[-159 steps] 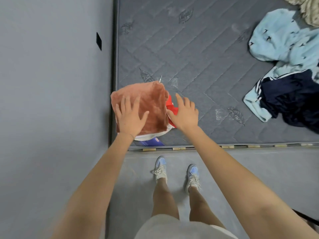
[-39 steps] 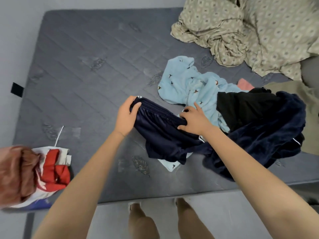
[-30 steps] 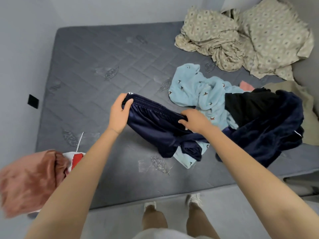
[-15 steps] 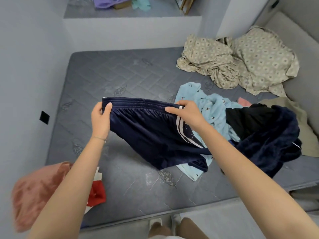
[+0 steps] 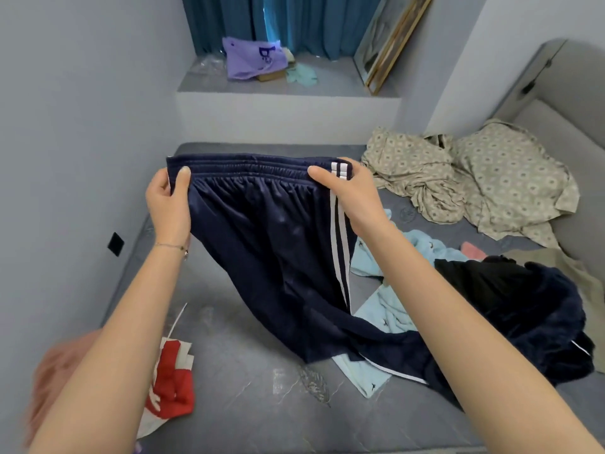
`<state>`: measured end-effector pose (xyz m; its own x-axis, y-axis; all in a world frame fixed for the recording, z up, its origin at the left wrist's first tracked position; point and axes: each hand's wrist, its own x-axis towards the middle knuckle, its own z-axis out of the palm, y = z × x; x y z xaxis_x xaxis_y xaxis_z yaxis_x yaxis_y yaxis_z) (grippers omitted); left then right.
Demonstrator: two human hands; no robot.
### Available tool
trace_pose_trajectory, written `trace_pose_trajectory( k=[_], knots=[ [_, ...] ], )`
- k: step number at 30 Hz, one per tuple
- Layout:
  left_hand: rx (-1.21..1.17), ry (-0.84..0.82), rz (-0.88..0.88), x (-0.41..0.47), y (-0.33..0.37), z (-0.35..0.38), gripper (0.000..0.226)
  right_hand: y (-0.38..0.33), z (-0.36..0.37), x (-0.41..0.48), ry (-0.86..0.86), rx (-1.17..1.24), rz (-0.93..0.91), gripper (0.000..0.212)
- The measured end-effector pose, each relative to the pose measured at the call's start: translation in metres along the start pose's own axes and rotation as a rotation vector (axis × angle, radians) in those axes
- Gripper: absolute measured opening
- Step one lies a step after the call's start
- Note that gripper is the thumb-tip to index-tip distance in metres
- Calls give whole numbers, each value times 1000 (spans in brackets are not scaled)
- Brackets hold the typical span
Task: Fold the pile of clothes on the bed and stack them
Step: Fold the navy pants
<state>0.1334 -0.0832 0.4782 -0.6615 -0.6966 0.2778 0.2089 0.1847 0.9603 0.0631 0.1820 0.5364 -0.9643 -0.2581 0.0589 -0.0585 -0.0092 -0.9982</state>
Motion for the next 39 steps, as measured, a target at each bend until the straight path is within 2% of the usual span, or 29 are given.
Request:
trace_pose_trajectory(
  k=[5,9,12,15,20,22,24,26,27,29,30,33,36,39],
  knots=[
    [-17,-2,48,-1,41,-18,17,-29,6,13,-6,-138,-161,3],
    [-47,-60,40,3,61,-27,8,-39,4,20,36,-153,-145,8],
    [-83,-143,-8,5,69,-31,7,-39,-3,22,118,-112,-77,32],
    [-110,-229,-26,7,71,-35,5,-47,-11,21,93,-90,-57,20],
    [-211,-264,-43,15,85,-38,11,-69,-17,25,14,-44,-127,15],
    [-204,-262,-101,19,77,-34,12,-60,-13,30,57,-109,-123,18],
    [-195,-268,-206,16,61,-25,22,-39,-6,32,80,-155,-38,34],
    [-182,-254,-316,5,45,-12,21,-15,1,34,70,-142,108,57],
    [-174,-233,-350,-3,37,-6,19,-3,5,33,68,-125,160,56],
    [-165,-194,-400,-18,23,5,18,14,17,25,54,-89,231,36],
    [-155,-186,-402,-25,19,10,21,23,24,22,46,-83,266,32],
    [-162,-195,-396,-41,8,21,43,37,43,8,-47,41,328,32],
    [-141,-232,-289,-59,14,33,16,40,52,-4,-190,129,412,31],
    [-74,-346,-140,-72,16,41,18,40,53,-11,-271,289,488,33]
  ],
)
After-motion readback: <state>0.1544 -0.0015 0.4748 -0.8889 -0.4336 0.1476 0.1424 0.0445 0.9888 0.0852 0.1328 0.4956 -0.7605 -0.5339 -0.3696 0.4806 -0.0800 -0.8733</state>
